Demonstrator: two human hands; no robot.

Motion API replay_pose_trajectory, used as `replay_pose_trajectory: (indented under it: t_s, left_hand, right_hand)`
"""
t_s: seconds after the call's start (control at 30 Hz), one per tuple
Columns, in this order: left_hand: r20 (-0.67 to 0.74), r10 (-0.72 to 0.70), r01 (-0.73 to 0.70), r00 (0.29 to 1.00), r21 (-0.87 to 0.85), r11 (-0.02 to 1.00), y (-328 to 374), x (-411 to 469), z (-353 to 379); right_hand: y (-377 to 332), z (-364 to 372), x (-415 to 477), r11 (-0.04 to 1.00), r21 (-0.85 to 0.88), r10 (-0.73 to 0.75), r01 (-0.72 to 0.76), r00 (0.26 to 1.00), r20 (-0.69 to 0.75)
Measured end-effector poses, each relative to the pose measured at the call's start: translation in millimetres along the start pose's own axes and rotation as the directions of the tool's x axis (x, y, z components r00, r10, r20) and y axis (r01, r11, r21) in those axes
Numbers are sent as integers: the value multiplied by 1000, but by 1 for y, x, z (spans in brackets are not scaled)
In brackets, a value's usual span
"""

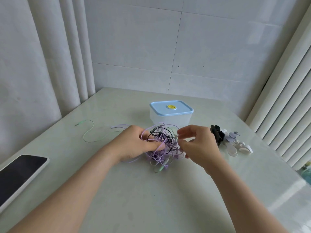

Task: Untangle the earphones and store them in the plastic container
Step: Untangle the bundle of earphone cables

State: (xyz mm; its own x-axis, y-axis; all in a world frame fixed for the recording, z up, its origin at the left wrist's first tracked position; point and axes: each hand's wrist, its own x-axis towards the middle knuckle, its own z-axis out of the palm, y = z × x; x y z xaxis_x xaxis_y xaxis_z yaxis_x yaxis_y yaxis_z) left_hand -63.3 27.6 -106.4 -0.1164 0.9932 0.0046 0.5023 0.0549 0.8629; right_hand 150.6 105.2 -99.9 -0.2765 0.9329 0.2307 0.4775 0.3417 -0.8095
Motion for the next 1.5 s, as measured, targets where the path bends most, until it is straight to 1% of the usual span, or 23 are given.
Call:
replay_pose_trajectory:
  t_s: [0.1,0.17,0.3,0.4,0.5,0.6,0.7,0.8,0.9,0.97,1.0,1.07,1.13,1.17,1.23,1.27,1.3,1.33,1.37,1.4,1.43,1.47,1.5]
  left_hand:
    - [-13,19,-18,1000,46,999,-4,2,0]
    - [-20,23,-22,1000,45,999,-4,2,-1]
    - [2,-12,12,1000,27,1000,1,1,-1]
    - [-18,-43,43,999,15,999,3,1,-2]
    - [-54,-76,76,996,4,997,6,0,-4]
    - [-70,-78,74,994,-59,996,9,1,-5]
    - [-81,-105,89,991,-178,980,10,1,-7]
    - [-66,-89,71,994,-231,970,13,-2,-7]
    - [-83,-78,57,993,-226,972,10,-1,-9]
    - [-197,-23,-6,980,-146,989,7,3,-11]
    - [-269,15,-33,963,-60,998,5,4,-11]
    - [-402,83,-27,912,142,989,-1,6,-12]
    - [-492,130,18,861,286,958,-9,10,-14]
    - [-524,145,47,839,336,941,-13,12,-14]
    - [-580,156,115,800,402,908,-20,14,-15]
    - [-605,162,148,780,429,891,-22,15,-14]
    - [-627,170,179,760,455,872,-23,15,-14]
    - [-640,177,199,748,470,860,-23,15,-13]
    - [-648,187,199,738,474,858,-23,15,-13]
    - [-658,195,189,728,466,865,-23,15,-14]
    - [-669,201,170,715,446,879,-22,15,-15]
    - [-681,203,143,704,416,898,-22,14,-16]
    - [-690,204,112,695,383,917,-21,14,-17]
  right_hand:
    - [6,2,3,997,-76,14,-14,1000,1]
    - [7,2,4,998,-66,12,-11,1000,24]
    - [4,3,3,1000,-19,17,-14,989,148]
    - [1,3,0,997,75,10,-28,974,226]
    - [-3,3,-4,971,232,-1,-59,968,252]
    - [-5,4,-5,960,280,-50,2,985,163]
    - [-7,6,-4,966,236,-122,102,990,73]
    - [-10,9,-5,960,159,-233,230,972,5]
    - [-10,11,-5,943,77,-312,323,942,-125]
    - [-10,11,-4,922,3,-375,387,896,-238]
    - [-11,10,-3,917,7,-381,399,879,-287]
    - [-12,7,-3,921,95,-321,379,873,-368]
    - [-15,3,-1,895,306,-179,324,890,-419]
    - [-17,0,0,838,466,-82,285,909,-410]
    - [-21,-5,2,618,769,94,163,956,-277]
    - [-22,-6,2,530,842,137,99,970,-200]
    - [-22,-7,2,495,868,150,47,979,-138]
    - [-21,-7,1,508,861,141,9,986,-94]
    - [-20,-7,1,559,829,115,-12,991,-64]
    - [-20,-7,-1,642,767,79,-18,996,-43]
    - [-19,-6,-3,756,654,33,0,999,-39]
    - [-18,-4,-5,879,473,-32,55,998,-56]
    - [-16,-2,-7,962,232,-125,141,989,-81]
